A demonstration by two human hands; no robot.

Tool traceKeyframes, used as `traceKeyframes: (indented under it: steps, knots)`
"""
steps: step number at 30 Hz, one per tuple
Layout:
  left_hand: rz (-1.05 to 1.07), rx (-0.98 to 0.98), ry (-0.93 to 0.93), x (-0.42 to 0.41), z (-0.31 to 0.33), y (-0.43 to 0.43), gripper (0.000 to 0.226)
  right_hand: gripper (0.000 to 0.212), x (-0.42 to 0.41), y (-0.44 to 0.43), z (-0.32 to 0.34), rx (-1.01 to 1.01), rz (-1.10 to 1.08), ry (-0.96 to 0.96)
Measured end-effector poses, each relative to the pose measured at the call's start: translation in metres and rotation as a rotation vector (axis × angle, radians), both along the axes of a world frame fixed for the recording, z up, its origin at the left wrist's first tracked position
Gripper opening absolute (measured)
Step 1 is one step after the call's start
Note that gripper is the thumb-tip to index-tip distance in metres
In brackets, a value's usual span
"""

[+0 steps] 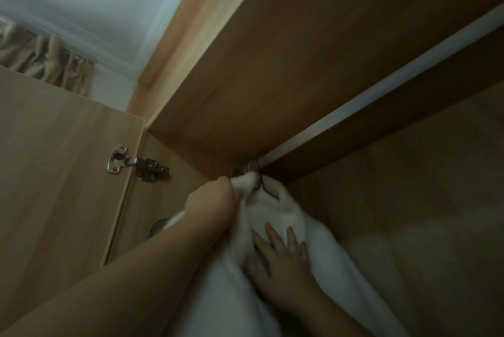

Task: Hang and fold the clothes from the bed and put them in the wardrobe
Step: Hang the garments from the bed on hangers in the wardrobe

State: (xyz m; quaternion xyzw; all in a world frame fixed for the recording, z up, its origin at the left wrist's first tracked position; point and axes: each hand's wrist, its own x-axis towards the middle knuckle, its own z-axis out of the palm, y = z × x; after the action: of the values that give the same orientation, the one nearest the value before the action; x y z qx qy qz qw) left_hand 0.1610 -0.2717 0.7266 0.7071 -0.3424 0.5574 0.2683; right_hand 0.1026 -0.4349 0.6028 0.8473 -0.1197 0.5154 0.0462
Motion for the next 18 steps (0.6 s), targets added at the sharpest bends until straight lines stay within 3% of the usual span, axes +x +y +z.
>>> traceKeyframes:
  steps: [8, 11, 14, 18]
  knots:
    - [0.068, -0.040, -0.268, -0.011, -0.044, 0.006, 0.029, 0.077, 0.016, 0.007, -0.037, -0.055, -0.069, -0.145]
    - [0.160, 0.058, -0.299, -0.020, -0.061, 0.015, 0.045, 0.067, 0.001, 0.014, -0.048, -0.035, -0.092, -0.165]
    - [0.120, 0.216, -0.317, -0.032, -0.087, 0.032, 0.068, 0.055, -0.017, 0.019, -0.065, -0.015, -0.116, -0.144]
    - [-0.069, 0.444, -0.331, -0.043, -0.131, 0.052, 0.066, 0.054, -0.054, 0.026, -0.095, 0.094, -0.060, -0.127]
